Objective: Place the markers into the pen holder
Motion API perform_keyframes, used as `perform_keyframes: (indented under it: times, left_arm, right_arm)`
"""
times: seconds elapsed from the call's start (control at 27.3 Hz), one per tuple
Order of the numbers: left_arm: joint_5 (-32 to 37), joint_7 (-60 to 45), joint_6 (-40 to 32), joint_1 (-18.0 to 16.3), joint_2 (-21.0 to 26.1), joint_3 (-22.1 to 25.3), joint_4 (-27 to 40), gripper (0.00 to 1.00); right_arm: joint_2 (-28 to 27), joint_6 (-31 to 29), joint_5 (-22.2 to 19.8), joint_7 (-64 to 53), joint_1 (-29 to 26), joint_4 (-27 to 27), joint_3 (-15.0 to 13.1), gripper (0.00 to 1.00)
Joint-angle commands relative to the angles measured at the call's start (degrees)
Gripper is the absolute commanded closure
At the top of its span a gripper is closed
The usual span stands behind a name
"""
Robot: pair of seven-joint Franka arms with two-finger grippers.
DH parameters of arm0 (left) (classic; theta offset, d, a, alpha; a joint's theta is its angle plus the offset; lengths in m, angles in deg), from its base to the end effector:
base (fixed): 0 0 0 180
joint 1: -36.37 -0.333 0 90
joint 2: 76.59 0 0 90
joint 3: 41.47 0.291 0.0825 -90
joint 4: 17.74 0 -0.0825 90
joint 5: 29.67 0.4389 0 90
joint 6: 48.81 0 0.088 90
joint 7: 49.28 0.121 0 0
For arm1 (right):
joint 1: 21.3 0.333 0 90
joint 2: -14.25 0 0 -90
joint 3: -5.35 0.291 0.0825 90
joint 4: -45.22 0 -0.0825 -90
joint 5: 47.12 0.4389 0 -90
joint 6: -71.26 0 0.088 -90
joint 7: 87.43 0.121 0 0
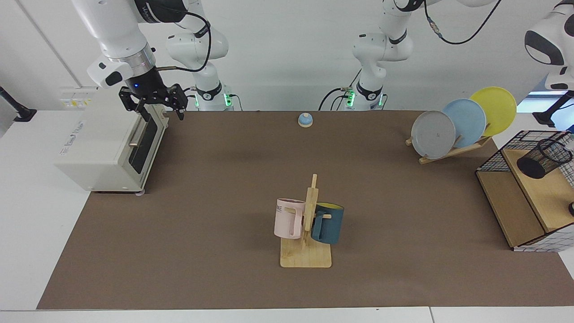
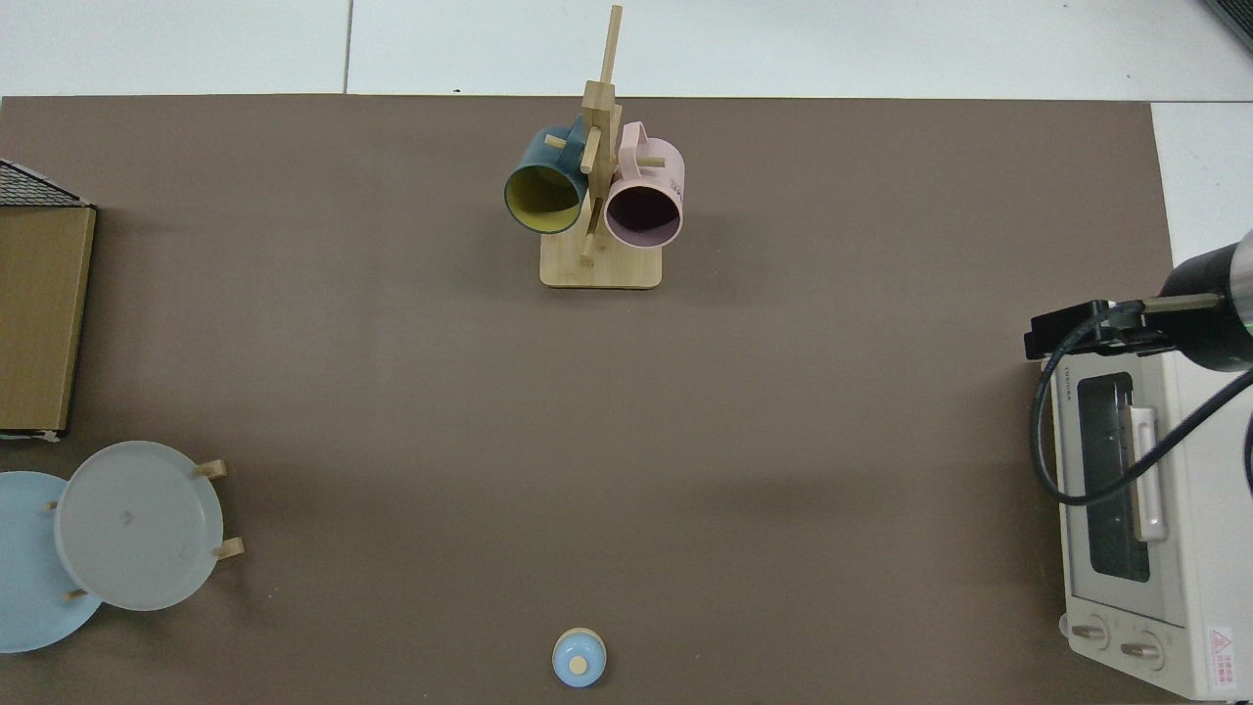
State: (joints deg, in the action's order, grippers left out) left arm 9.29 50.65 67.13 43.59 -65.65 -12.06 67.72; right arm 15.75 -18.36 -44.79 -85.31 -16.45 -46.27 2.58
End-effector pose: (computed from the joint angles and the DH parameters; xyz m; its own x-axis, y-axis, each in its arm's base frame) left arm 0.6434 0.2788 0.5871 0.0436 -0.6864 -0.7259 -0.9925 0.0532 -0.1099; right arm 0.6004 0.0264 0.5872 1.0000 -0.0004 -0.0080 -0.0007 -0.9991 -0.0417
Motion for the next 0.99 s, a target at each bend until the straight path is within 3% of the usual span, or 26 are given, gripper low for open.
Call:
perform_keyframes:
  times: [0.0, 0.11, 0.15, 0.18, 0.22, 0.48, 0.73, 0.95]
  left_arm:
    - [4.09, -4.37, 2.70, 0.95, -1.45, 0.83, 5.84, 1.00]
    - [5.34, -6.15, 3.84, 0.95, -2.07, 0.74, 6.82, 1.00]
    - [5.34, -6.15, 4.54, 0.86, -2.07, 0.65, 6.82, 0.75]
    - [4.99, -6.15, 5.42, 0.77, -2.07, 0.56, 6.74, 0.23]
    - [4.20, -6.50, 5.95, 0.68, -1.90, 0.47, 6.30, 0.02]
    - [-1.42, -8.52, 1.14, 2.44, -1.63, -1.37, 5.24, 0.00]
    - [-16.27, -10.10, -5.46, 2.53, -1.72, -7.52, 4.63, 0.00]
    - [-19.18, -18.86, -7.92, 2.70, -1.98, -12.27, 4.98, 0.00]
  right_arm:
    - [-0.27, 0.15, 1.71, 0.24, -1.51, 0.61, 0.57, 0.00]
    - [-0.36, -0.99, 1.44, 0.33, -1.51, 0.61, 0.57, 0.00]
    - [-0.36, -1.43, 1.10, 0.33, -1.51, 0.61, 0.57, 0.00]
    - [-0.36, -1.79, 0.57, 0.33, -1.51, 0.52, 0.57, 0.00]
    - [-0.36, -1.96, 0.04, 0.33, -1.42, 0.52, 0.57, 0.00]
    - [-0.36, -2.05, -0.84, 0.33, -1.24, 0.52, 0.65, 0.00]
    - [-0.36, -1.97, -0.58, 0.51, -1.60, 0.52, 0.65, 0.00]
    - [-0.36, -1.97, -0.40, 0.42, -1.51, 0.52, 0.65, 0.00]
